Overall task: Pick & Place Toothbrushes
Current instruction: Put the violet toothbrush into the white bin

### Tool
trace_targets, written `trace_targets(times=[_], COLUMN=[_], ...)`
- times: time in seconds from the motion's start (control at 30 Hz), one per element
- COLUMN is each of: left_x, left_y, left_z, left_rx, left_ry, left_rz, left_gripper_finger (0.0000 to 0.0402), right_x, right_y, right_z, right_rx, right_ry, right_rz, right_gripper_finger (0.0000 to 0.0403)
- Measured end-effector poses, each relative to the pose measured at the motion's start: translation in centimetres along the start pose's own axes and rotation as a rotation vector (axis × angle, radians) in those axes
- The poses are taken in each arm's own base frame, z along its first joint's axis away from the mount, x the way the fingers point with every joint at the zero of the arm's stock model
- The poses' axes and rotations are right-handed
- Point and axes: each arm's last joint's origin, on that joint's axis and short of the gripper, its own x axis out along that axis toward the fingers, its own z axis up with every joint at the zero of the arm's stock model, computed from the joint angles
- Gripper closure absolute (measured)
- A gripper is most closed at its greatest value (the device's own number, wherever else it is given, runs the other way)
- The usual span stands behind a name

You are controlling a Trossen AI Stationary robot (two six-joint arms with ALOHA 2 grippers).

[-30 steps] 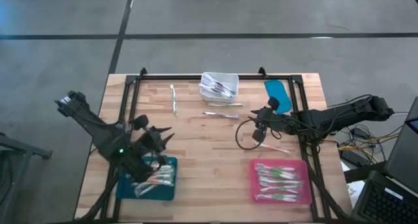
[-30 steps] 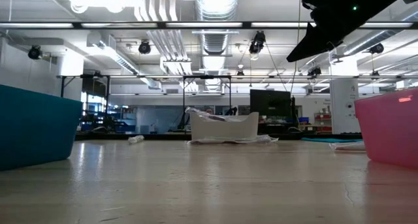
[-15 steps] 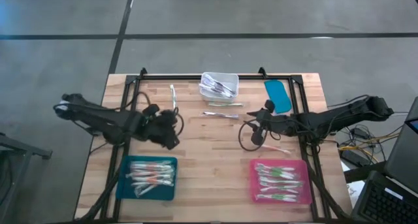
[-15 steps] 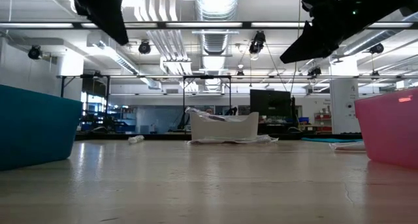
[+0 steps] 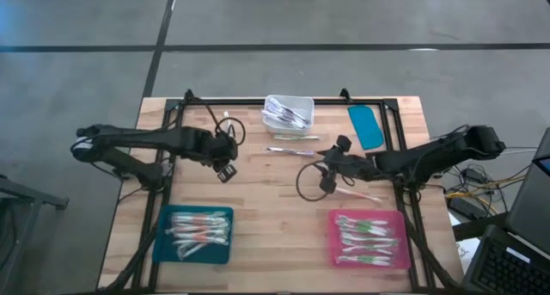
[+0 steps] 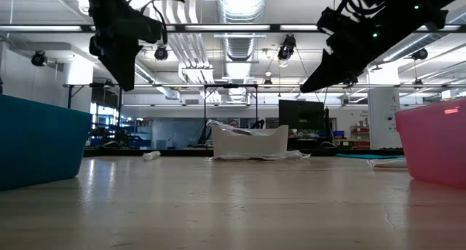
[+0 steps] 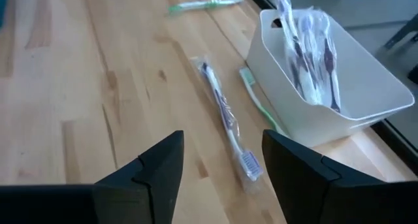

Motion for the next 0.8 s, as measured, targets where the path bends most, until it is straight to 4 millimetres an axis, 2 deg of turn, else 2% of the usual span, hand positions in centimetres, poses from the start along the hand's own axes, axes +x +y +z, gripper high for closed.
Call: trace_targets(times=[0.2,0.5,0.63,0.8], left_x=[1.1,1.2,1.3,1.7], left_y=[0.9,0.9,1.0,1.0], left_z=[0.1,0.1,0.0,-0.3], left_rx=[0.019,0.029,-0.009,-0.003], left_ry=[0.021,0.023,0.027,0.039], left_rz=[0.008,0.011,0.015,0.022], left_gripper_finger=[0.0293,0.0293,0.0293,0.0293], right_x=[2.0,5.8,7.5,9.5], right_y=[-0.8,-3.1,-3.9,-4.5], right_z=[0.8,2.2,2.4,1.6], right_rx=[0.004,0.003,-0.004,-0.003], right_ry=[0.049,0.124,0.154,0.219], right_rz=[0.035,0.15,0.161,0.133], right_gripper_finger=[0.0208,0.022,0.0223,0.0213])
